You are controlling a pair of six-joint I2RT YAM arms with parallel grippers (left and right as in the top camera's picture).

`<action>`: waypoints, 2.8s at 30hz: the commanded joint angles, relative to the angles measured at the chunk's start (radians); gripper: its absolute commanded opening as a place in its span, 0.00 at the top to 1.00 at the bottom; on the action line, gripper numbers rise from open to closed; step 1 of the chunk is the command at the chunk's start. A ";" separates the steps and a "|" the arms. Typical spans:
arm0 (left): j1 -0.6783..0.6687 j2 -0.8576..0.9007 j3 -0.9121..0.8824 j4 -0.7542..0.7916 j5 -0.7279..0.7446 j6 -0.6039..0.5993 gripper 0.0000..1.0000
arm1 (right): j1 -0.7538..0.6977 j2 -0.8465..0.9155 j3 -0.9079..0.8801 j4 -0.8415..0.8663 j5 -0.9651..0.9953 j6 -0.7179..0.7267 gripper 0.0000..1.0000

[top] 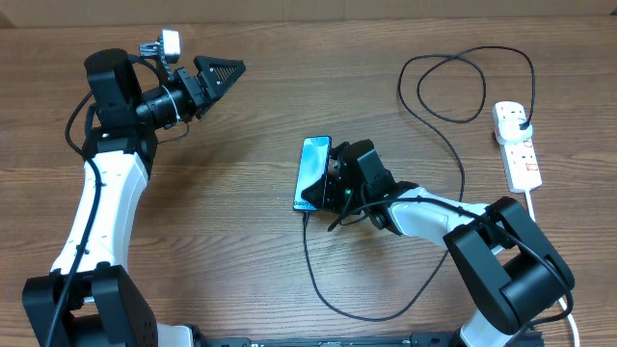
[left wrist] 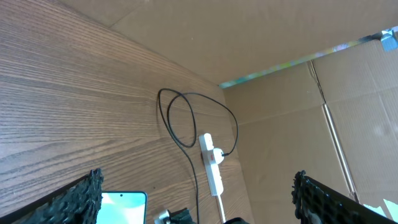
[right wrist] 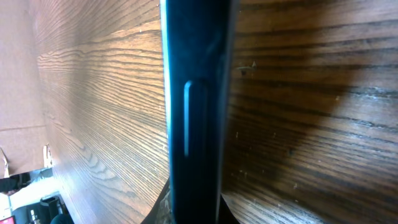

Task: Plug charger to phone and switch on socket
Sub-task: 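Set the phone down on the table with the right gripper, then open the right gripper and lift it off the phone, then move the right gripper over to the white power strip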

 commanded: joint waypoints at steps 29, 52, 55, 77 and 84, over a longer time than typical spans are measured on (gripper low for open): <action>0.000 -0.028 0.011 0.000 -0.007 0.023 0.00 | 0.000 -0.006 0.014 0.013 0.119 -0.001 0.44; 0.000 -0.028 0.011 0.000 -0.007 0.023 0.00 | 0.000 -0.066 0.014 -0.119 0.322 0.080 0.20; 0.000 -0.028 0.011 0.000 -0.007 0.023 0.00 | 0.000 -0.078 0.016 -0.129 0.323 0.080 0.20; 0.000 -0.028 0.011 0.000 -0.007 0.023 0.00 | -0.586 -0.121 0.694 -1.321 0.518 -0.426 0.23; 0.000 -0.028 0.011 0.000 -0.007 0.023 0.00 | -0.832 -0.058 0.694 -1.295 0.580 -0.432 0.23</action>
